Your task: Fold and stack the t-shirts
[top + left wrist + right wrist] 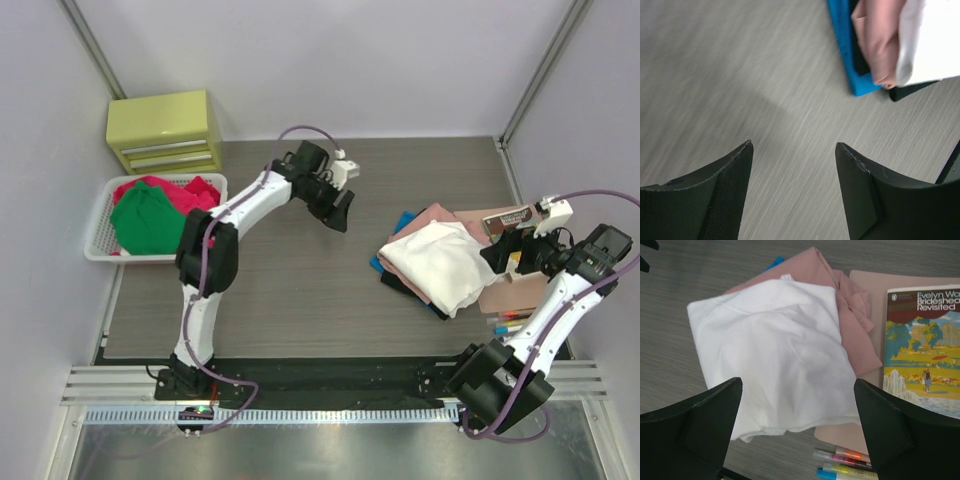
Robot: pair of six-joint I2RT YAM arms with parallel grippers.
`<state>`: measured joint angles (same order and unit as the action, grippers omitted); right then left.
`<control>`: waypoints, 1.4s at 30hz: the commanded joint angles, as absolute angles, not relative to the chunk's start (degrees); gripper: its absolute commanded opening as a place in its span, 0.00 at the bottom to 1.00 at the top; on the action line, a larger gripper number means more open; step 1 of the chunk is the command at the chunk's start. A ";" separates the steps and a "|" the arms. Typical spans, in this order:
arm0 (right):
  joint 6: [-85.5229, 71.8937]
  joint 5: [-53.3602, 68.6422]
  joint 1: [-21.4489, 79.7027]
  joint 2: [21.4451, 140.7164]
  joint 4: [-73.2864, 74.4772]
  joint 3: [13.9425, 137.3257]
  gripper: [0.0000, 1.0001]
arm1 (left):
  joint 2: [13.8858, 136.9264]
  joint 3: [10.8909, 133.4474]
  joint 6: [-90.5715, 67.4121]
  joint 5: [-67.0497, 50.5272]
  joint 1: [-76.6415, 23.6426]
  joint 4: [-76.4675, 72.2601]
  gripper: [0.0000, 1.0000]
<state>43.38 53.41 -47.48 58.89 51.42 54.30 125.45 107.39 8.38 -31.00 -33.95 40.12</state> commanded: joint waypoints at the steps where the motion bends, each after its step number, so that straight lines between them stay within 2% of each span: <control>1: 35.87 61.96 -46.76 56.07 53.34 60.28 1.00 | 115.50 102.15 10.02 -31.38 -28.23 38.15 0.68; 4: 35.51 62.40 -43.95 59.93 57.03 63.71 0.94 | 107.69 98.01 10.11 -30.06 -26.37 37.27 0.67; 6: 37.17 60.75 -41.41 64.15 60.54 65.39 0.53 | 101.09 95.64 10.11 -29.10 -25.67 36.48 0.60; 7: 35.26 58.99 -37.83 65.47 60.82 65.65 0.13 | 98.73 94.93 10.02 -27.44 -24.71 36.30 0.21; 8: 34.11 57.50 -35.71 67.04 60.12 65.92 0.01 | 96.79 94.14 9.24 -25.59 -24.09 34.73 0.00; 10: 34.55 54.25 -29.05 70.92 63.01 67.14 0.01 | 92.30 92.73 8.26 -23.82 -21.38 34.89 0.00; 15: 30.04 52.57 -24.26 74.70 59.22 68.98 0.01 | 87.28 90.36 8.00 -23.47 -15.30 38.30 0.00; 21: 32.86 45.80 -23.82 78.04 66.88 74.61 0.01 | 81.57 85.26 8.62 -21.53 -13.54 38.06 0.00; 28: 36.72 44.21 -23.64 87.52 71.71 78.39 0.01 | 83.40 85.43 4.75 -23.55 -13.54 36.04 0.00; 30: 42.60 46.39 -23.82 90.51 80.30 81.20 0.01 | 84.02 86.22 4.75 -23.03 -13.54 36.65 0.00; 33: 45.70 45.10 -23.73 85.81 83.76 79.55 0.01 | 82.98 85.17 4.57 -22.68 -13.54 36.48 0.00; 36: 44.91 37.81 -23.38 78.00 80.25 75.60 0.01 | 81.22 82.02 4.22 -22.06 -13.54 34.20 0.00; 42: 46.93 27.52 -22.24 72.25 77.43 64.79 0.01 | 81.56 79.80 4.04 -21.45 -13.54 33.31 0.00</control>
